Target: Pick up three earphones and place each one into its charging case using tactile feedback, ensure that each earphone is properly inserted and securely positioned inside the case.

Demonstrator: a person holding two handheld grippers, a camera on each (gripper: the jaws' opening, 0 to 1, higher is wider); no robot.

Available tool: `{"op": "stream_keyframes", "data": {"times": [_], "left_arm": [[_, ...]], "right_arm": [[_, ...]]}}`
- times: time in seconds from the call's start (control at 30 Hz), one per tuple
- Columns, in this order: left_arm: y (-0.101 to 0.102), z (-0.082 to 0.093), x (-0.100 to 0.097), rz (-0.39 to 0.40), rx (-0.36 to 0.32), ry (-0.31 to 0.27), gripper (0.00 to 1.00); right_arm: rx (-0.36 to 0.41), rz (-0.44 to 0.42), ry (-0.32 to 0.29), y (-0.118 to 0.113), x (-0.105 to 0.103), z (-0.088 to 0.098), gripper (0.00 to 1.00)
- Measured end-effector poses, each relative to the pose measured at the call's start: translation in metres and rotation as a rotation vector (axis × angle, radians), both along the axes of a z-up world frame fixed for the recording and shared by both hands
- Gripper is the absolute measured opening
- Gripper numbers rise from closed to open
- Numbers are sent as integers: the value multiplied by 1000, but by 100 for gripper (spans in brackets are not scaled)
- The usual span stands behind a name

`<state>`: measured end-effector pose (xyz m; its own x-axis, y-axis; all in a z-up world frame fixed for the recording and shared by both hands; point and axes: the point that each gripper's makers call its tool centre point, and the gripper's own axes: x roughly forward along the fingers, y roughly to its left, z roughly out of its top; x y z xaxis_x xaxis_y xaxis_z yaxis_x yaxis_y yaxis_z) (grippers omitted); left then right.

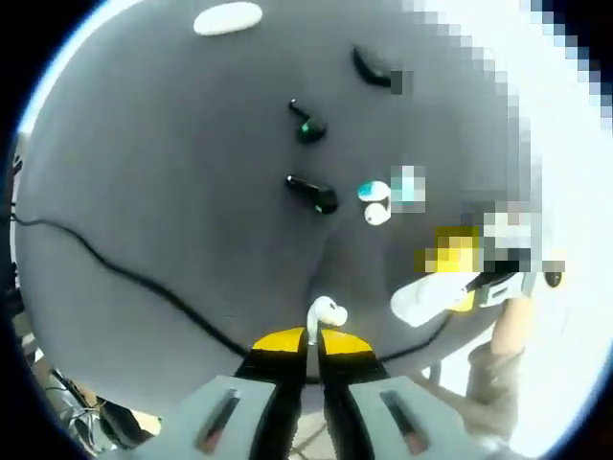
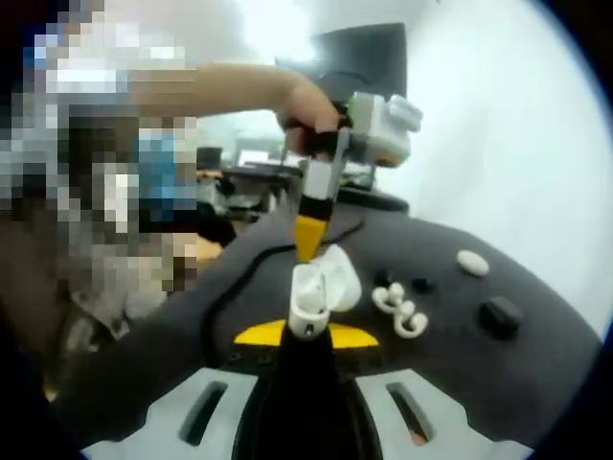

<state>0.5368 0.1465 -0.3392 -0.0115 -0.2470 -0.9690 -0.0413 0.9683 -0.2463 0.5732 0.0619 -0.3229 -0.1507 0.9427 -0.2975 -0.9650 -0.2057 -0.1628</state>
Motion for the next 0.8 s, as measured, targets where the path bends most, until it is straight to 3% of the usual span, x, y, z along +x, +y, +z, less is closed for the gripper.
{"op": "stream_keyframes", "data": {"times": [0.13, 0.3, 0.47, 0.53, 0.6, 0.63, 0.67, 0.73, 0.8], "left_arm": [[-5, 0, -7, -73, -24, 1, 6], [-2, 12, -11, -98, -35, -7, 16], [11, 30, -9, -155, -21, -76, 19], [17, 36, -6, -235, -8, -118, 20], [37, 44, 14, -383, 110, -272, 17], [44, 47, 20, -397, 151, -314, 11], [49, 51, 26, -465, 178, -362, 7], [46, 54, 25, -570, 126, -436, 9], [45, 52, 22, -594, 69, -467, 14]], "right_arm": [[1, 0, 1, 0, -1, 0, 17], [2, 1, 1, 1, -1, 0, 17], [1, -1, 1, 1, 0, 1, 17], [1, -2, 1, 1, 0, 1, 17], [0, -4, 6, 1, 0, 1, 17], [-2, -5, 9, 1, 0, 1, 17], [-2, -6, 10, 1, 0, 1, 17], [-1, -7, 9, 1, 0, 1, 17], [-1, -7, 9, 1, 0, 1, 17]]}}
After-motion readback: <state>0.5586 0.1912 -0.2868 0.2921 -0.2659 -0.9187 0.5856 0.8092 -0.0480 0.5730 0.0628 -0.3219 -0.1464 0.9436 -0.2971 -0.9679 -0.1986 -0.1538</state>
